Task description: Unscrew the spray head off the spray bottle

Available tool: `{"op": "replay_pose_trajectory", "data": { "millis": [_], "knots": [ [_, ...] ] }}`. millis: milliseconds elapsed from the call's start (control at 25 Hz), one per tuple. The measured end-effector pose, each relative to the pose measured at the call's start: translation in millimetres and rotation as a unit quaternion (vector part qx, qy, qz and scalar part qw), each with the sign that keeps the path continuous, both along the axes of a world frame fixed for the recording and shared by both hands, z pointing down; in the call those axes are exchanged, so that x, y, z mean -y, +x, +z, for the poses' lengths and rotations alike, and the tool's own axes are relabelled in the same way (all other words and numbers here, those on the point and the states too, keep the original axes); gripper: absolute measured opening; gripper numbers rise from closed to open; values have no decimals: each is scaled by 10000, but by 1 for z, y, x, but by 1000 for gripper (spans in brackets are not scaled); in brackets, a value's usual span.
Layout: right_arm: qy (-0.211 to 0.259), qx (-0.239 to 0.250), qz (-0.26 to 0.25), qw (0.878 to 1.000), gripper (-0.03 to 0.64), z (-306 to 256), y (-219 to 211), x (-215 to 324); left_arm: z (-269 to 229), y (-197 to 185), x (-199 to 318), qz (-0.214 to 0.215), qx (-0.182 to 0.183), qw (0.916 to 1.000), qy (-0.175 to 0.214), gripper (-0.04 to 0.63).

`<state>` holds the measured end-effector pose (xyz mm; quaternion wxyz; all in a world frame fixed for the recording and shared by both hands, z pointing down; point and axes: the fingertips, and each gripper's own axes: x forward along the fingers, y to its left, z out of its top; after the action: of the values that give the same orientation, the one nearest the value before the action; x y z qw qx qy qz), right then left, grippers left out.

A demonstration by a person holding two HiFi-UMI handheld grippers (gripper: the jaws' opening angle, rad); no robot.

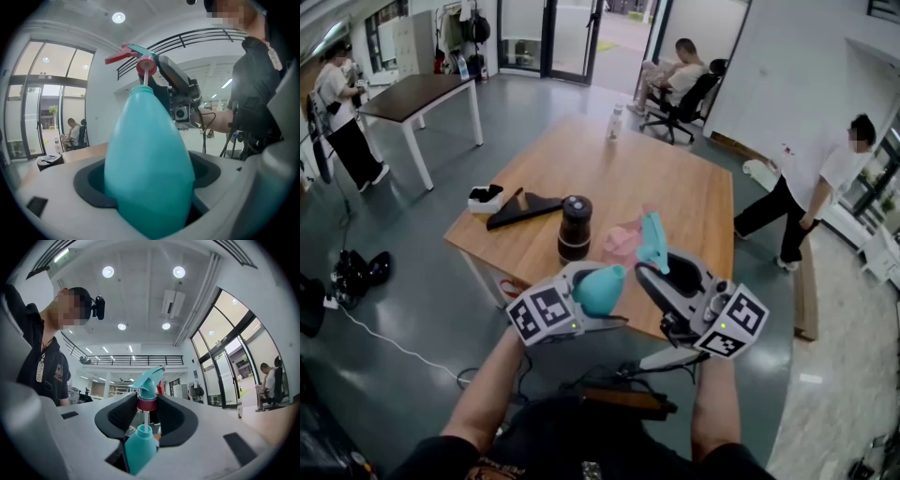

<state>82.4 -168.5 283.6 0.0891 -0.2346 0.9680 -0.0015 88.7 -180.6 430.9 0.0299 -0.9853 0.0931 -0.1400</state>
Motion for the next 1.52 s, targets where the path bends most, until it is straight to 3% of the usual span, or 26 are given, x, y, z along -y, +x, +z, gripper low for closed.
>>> {"op": "replay_pose_trajectory", "data": {
  "millis": [600,880,1080,1240,1520],
  "knots": [
    [388,156,884,9952,137,-41,12,13,22,-5,36,-1041,411,9937,-2,436],
    [529,377,1132,9914,137,-56,24,15,34,-12,45,-1269,543,9904,-85,436],
    [499,332,1430,9879,137,-50,32,21,29,-22,53,-1523,433,9873,-83,436],
    [461,166,1947,9796,137,-36,44,32,14,-25,58,-1700,244,9851,14,436],
    [202,-182,2565,9662,137,-1,56,48,-2,-21,60,-1750,79,9844,134,436]
  ]
}}
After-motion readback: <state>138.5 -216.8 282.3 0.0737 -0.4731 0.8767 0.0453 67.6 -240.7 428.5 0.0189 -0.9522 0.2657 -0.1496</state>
